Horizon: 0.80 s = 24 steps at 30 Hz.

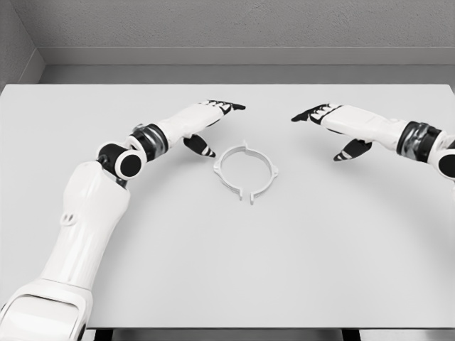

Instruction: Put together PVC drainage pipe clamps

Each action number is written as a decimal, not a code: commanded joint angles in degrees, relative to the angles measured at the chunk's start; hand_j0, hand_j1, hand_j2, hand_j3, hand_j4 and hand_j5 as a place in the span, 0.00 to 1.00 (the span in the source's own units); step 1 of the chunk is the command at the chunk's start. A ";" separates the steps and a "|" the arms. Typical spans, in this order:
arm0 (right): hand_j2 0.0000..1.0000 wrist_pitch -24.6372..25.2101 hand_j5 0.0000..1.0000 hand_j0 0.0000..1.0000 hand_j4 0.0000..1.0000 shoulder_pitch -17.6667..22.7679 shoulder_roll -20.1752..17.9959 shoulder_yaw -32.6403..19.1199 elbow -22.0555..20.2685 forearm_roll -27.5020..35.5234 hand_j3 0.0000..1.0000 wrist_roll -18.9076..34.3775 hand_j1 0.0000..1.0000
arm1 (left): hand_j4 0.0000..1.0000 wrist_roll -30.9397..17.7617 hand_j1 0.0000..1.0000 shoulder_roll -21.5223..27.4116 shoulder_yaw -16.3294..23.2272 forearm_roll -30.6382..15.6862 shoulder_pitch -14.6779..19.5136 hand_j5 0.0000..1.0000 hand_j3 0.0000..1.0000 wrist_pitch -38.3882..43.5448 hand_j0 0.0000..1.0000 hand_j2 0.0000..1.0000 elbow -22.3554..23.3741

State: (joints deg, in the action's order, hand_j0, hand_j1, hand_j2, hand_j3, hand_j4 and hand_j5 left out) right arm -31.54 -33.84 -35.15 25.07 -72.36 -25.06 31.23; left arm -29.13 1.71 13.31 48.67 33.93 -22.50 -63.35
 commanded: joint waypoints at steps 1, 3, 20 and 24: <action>1.00 0.16 1.00 1.00 1.00 0.00 -0.63 -0.02 -0.94 0.36 1.00 -0.03 1.00 | 1.00 0.12 1.00 -0.13 0.49 -0.33 0.00 1.00 1.00 0.08 1.00 1.00 0.07; 1.00 0.16 1.00 1.00 1.00 0.09 -0.63 -0.02 -0.94 0.36 1.00 -0.03 1.00 | 1.00 0.12 1.00 -0.13 0.57 -0.33 0.00 1.00 1.00 0.08 1.00 1.00 -0.02; 1.00 0.16 1.00 1.00 1.00 0.00 -1.24 -0.02 -1.03 0.19 1.00 -0.03 1.00 | 1.00 0.12 1.00 -0.31 0.66 -0.33 -0.70 1.00 1.00 -0.27 1.00 1.00 -0.81; 1.00 0.07 1.00 1.00 1.00 0.09 -1.24 -0.02 -1.11 0.27 1.00 -0.03 1.00 | 1.00 0.03 1.00 -0.31 1.36 -0.33 -1.49 1.00 1.00 -0.18 1.00 1.00 -2.30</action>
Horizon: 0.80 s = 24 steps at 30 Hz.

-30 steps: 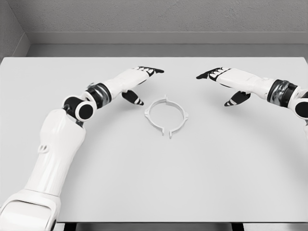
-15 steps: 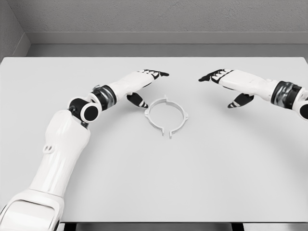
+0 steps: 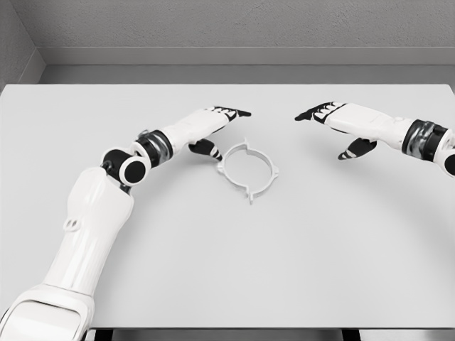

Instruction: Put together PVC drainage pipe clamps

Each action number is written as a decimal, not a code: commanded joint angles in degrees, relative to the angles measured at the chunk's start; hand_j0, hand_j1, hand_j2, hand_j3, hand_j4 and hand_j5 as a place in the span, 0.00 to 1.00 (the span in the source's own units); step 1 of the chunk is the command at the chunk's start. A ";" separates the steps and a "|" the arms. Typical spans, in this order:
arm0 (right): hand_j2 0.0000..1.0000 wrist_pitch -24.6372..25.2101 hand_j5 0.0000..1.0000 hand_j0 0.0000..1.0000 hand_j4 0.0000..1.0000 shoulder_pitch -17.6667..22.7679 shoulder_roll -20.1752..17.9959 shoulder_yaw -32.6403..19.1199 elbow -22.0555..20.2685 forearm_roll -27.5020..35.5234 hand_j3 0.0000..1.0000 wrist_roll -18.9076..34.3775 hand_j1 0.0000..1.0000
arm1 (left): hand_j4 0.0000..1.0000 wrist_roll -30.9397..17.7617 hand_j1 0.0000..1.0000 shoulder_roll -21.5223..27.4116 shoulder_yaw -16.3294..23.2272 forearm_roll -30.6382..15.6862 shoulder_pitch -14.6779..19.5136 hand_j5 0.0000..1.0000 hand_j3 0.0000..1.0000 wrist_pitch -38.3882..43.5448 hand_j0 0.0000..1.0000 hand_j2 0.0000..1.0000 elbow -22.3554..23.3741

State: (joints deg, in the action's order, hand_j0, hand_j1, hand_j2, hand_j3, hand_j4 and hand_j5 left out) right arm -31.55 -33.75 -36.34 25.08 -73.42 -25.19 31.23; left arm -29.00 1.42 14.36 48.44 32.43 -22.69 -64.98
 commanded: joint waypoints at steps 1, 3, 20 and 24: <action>1.00 0.08 1.00 1.00 1.00 0.00 -0.14 -0.03 -0.58 0.40 1.00 0.06 1.00 | 1.00 0.00 1.00 -0.01 0.31 -0.10 0.00 1.00 1.00 0.02 1.00 1.00 -0.67; 1.00 0.08 1.00 1.00 1.00 0.79 -0.31 -0.21 -1.64 0.40 1.00 0.06 1.00 | 1.00 -0.09 1.00 -0.01 0.40 -0.10 -0.35 1.00 1.00 -0.07 1.00 1.00 -0.76; 1.00 -0.09 1.00 1.00 1.00 1.41 -1.63 -0.21 -2.52 0.32 1.00 0.15 1.00 | 1.00 -0.09 1.00 2.27 -6.27 -1.15 -3.78 1.00 1.00 -7.98 1.00 1.00 -9.55; 1.00 -0.18 1.00 1.00 1.00 1.41 -3.13 -0.47 -3.13 0.32 1.00 -0.12 1.00 | 1.00 0.00 1.00 2.19 -11.46 -1.41 -10.11 1.00 1.00 -12.31 1.00 1.00 -18.16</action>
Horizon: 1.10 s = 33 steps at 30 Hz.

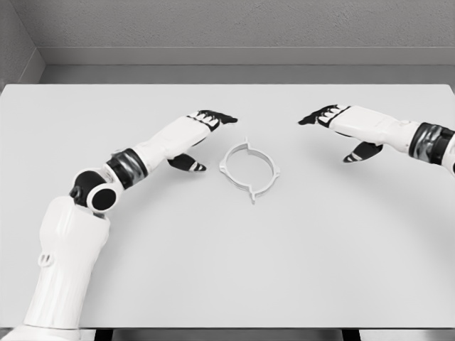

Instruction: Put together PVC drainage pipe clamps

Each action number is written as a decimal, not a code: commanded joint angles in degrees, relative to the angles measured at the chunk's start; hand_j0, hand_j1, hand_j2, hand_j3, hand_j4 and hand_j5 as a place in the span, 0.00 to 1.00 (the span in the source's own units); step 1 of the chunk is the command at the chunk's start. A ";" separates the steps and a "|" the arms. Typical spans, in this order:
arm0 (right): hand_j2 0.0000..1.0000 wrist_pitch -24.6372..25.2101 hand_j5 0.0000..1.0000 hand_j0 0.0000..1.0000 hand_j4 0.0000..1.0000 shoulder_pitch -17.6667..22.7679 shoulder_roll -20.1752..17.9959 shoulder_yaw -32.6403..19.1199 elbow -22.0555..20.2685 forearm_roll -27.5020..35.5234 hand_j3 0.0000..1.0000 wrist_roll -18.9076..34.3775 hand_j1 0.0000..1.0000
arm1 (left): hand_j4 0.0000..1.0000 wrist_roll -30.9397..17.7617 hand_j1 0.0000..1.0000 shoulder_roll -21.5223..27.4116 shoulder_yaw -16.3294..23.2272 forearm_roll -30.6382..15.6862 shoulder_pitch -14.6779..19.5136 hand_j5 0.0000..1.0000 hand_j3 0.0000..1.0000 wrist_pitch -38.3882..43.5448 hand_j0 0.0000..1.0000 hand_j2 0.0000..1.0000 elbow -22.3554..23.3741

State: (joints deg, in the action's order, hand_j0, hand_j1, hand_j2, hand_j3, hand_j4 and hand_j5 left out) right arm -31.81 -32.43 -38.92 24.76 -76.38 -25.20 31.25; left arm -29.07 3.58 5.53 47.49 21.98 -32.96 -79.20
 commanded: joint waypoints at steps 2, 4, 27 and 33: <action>1.00 -0.01 1.00 1.00 1.00 -0.09 -1.24 -0.24 -0.26 0.32 1.00 -0.31 1.00 | 1.00 0.06 1.00 0.11 -2.80 -3.10 -0.35 1.00 1.00 -2.04 1.00 1.00 -4.21; 1.00 -0.01 1.00 1.00 1.00 -0.35 -2.12 -0.33 -0.18 0.41 1.00 -0.57 1.00 | 1.00 0.06 1.00 0.29 -3.24 -4.16 -1.58 1.00 1.00 -2.04 1.00 1.00 -5.44; 1.00 0.17 1.00 1.00 1.00 -1.67 -4.85 -0.24 -0.18 -0.03 1.00 -0.31 1.00 | 1.00 -0.11 1.00 -0.50 14.16 -3.81 -4.22 1.00 1.00 -2.04 1.00 1.00 -5.79; 1.00 0.43 1.00 1.00 1.00 -1.67 -4.85 -0.24 0.17 -0.12 1.00 -0.66 1.00 | 1.00 -0.11 1.00 -1.56 14.25 -3.63 -3.34 1.00 1.00 -2.04 1.00 1.00 -2.45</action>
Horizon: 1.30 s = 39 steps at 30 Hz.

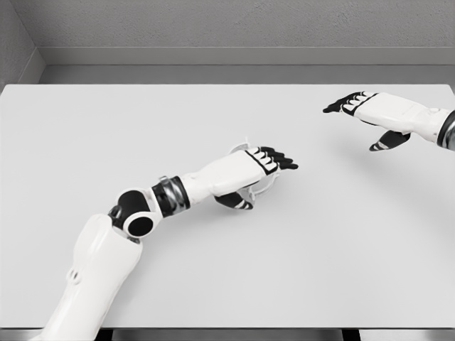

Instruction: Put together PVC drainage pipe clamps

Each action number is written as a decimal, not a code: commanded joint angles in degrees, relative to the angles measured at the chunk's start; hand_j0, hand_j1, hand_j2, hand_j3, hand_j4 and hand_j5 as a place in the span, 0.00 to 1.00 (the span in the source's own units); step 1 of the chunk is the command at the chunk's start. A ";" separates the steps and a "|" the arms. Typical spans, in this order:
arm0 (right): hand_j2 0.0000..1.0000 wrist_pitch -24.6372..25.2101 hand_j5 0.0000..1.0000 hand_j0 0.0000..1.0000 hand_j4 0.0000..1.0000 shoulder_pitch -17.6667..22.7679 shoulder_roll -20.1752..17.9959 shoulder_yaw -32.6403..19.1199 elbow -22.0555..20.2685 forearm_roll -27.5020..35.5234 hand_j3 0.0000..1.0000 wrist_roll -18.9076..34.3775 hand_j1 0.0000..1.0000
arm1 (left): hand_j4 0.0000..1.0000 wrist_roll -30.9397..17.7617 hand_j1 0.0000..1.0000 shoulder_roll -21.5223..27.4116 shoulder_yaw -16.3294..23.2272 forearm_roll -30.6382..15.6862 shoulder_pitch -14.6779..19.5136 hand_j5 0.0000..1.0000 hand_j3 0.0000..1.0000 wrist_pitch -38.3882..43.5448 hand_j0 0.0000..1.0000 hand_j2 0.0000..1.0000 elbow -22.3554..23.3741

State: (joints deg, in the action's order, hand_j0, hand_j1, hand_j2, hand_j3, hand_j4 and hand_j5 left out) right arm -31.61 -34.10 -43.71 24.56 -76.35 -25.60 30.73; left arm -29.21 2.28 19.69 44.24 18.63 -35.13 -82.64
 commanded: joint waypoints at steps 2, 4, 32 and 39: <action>1.00 0.23 1.00 1.00 1.00 0.00 -0.15 -0.04 0.06 0.29 1.00 -0.14 1.00 | 1.00 0.03 1.00 -0.60 0.09 -0.29 0.53 1.00 1.00 0.13 1.00 1.00 2.75; 1.00 0.23 1.00 1.00 1.00 0.00 -0.06 -0.04 0.15 0.20 1.00 -0.14 1.00 | 1.00 0.03 1.00 -1.05 0.17 0.06 0.70 1.00 1.00 0.13 1.00 1.00 3.89; 1.00 0.32 1.00 1.00 1.00 0.09 -0.15 -0.04 -0.29 0.38 1.00 -0.05 1.00 | 1.00 0.03 1.00 -2.28 0.44 0.06 3.52 1.00 1.00 0.13 1.00 1.00 8.90; 1.00 0.32 1.00 1.00 1.00 0.09 -0.15 -0.04 -0.38 0.55 1.00 -0.05 1.00 | 1.00 0.03 1.00 -2.28 0.35 0.06 3.96 1.00 1.00 0.13 1.00 1.00 8.99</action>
State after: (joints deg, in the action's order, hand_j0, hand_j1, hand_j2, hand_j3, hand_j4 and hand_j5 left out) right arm -31.44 -34.01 -43.80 24.55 -76.67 -25.38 30.70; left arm -29.22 0.01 20.08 44.71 22.68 -35.12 -73.64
